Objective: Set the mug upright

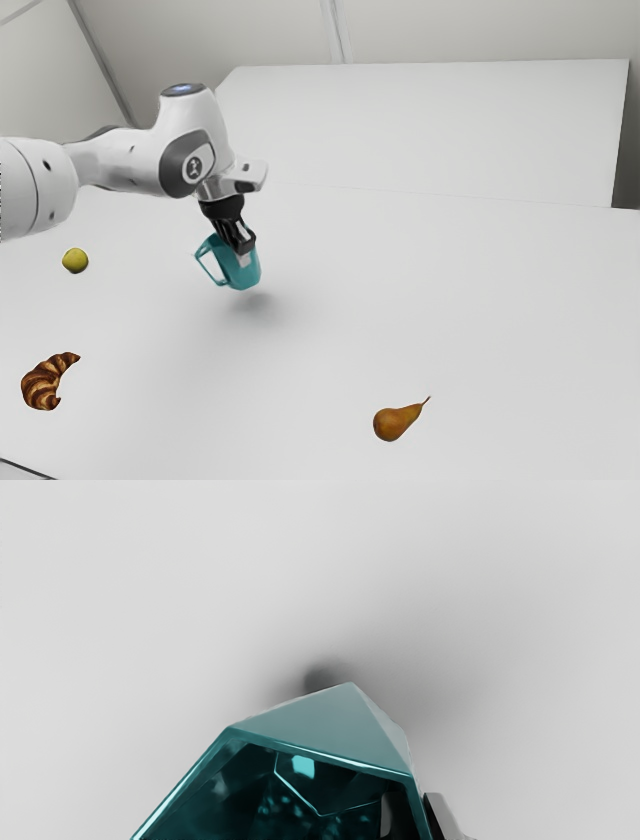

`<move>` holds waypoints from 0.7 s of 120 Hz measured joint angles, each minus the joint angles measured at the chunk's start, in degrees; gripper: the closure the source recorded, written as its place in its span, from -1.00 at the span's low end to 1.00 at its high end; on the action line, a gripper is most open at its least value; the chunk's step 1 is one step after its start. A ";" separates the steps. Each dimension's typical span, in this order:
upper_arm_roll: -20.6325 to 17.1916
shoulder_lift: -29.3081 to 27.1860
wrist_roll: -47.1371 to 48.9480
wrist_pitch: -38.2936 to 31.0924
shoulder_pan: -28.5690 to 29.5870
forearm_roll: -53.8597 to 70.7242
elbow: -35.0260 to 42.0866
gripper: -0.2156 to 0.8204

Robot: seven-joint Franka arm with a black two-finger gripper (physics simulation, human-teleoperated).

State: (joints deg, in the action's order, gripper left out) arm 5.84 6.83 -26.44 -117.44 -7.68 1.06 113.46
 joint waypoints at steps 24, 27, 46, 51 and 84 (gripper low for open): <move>0.86 1.20 8.03 -7.67 -3.81 7.13 2.35 0.93; 0.96 1.62 9.01 -8.30 -4.04 7.50 2.41 0.93; 1.15 3.61 14.52 -11.21 -4.64 8.69 2.49 0.93; 1.14 3.56 15.80 -11.57 -4.74 8.81 2.49 0.93; 1.08 4.71 22.42 -12.51 -4.80 8.90 2.49 0.93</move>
State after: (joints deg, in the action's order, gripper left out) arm 6.92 11.55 -4.02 -129.94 -12.48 9.97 115.95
